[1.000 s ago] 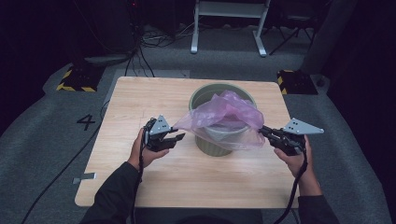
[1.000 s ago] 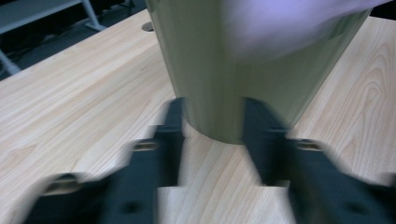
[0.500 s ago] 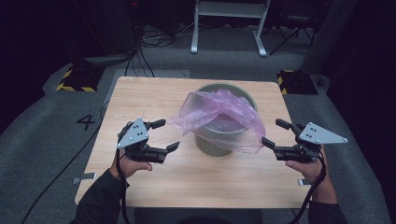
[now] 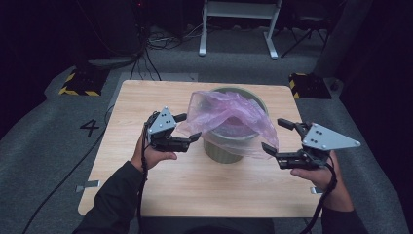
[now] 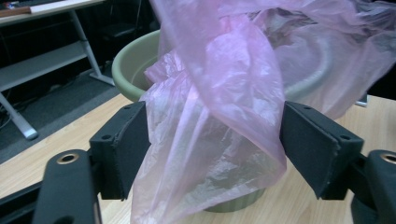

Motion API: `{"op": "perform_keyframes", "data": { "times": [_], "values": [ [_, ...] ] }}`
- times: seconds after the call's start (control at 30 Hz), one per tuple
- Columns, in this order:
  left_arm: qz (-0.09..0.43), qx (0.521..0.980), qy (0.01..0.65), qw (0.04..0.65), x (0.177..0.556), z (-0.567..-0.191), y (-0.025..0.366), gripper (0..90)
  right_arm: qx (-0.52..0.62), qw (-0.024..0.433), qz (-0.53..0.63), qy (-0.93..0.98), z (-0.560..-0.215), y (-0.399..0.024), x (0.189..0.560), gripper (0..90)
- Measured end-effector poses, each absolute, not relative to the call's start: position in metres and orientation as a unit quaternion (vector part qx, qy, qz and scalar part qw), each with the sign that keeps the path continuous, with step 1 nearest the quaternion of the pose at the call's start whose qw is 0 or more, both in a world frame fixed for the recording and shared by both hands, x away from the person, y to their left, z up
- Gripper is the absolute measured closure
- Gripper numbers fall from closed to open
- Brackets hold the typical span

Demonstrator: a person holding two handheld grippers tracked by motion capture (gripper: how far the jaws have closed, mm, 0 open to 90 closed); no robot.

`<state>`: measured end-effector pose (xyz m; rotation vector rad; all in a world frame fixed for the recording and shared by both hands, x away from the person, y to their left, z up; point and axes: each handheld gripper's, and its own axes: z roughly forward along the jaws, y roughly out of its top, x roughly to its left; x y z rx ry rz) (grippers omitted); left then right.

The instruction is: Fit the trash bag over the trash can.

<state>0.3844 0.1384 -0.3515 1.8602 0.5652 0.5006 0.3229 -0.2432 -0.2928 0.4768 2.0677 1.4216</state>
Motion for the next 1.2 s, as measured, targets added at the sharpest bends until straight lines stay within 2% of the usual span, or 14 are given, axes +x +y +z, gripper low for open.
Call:
{"op": "perform_keyframes", "data": {
  "times": [0.1, 0.13, 0.17, 0.27, 0.4, 0.43, 0.47, 0.53, 0.63, 0.77, 1.0, 1.2],
  "values": [
    [0.218, 0.781, 0.249, 0.530, 0.390, -0.353, 0.135, 32.8, 0.178, 0.302, 0.513, 0.784, -0.286, -0.226, 0.332, 20.2],
    [0.220, 0.781, 0.253, 0.527, 0.393, -0.354, 0.134, 40.1, 0.177, 0.302, 0.508, 0.787, -0.286, -0.220, 0.335, 20.3],
    [0.215, 0.783, 0.250, 0.528, 0.395, -0.355, 0.134, 52.8, 0.175, 0.309, 0.495, 0.793, -0.287, -0.213, 0.338, 21.8],
    [0.224, 0.784, 0.249, 0.522, 0.399, -0.356, 0.133, 69.4, 0.159, 0.327, 0.459, 0.810, -0.295, -0.200, 0.343, 28.8],
    [0.231, 0.791, 0.245, 0.512, 0.407, -0.358, 0.134, 86.3, 0.192, 0.335, 0.448, 0.807, -0.301, -0.201, 0.360, 50.3],
    [0.230, 0.791, 0.245, 0.511, 0.409, -0.358, 0.135, 89.4, 0.201, 0.341, 0.440, 0.806, -0.303, -0.204, 0.366, 62.0],
    [0.229, 0.791, 0.246, 0.511, 0.410, -0.358, 0.135, 89.8, 0.205, 0.343, 0.437, 0.806, -0.304, -0.207, 0.371, 65.7],
    [0.224, 0.791, 0.247, 0.513, 0.414, -0.360, 0.137, 90.0, 0.222, 0.342, 0.441, 0.800, -0.306, -0.214, 0.379, 79.1],
    [0.222, 0.793, 0.255, 0.507, 0.420, -0.363, 0.139, 90.0, 0.255, 0.336, 0.454, 0.785, -0.310, -0.228, 0.390, 86.4],
    [0.218, 0.788, 0.273, 0.507, 0.431, -0.366, 0.144, 90.0, 0.308, 0.318, 0.474, 0.761, -0.316, -0.249, 0.405, 89.0],
    [0.233, 0.788, 0.291, 0.489, 0.452, -0.367, 0.142, 90.0, 0.360, 0.323, 0.458, 0.746, -0.331, -0.265, 0.435, 89.4],
    [0.227, 0.795, 0.304, 0.472, 0.469, -0.376, 0.139, 90.0, 0.400, 0.295, 0.448, 0.743, -0.346, -0.275, 0.460, 89.6]
  ]
}}
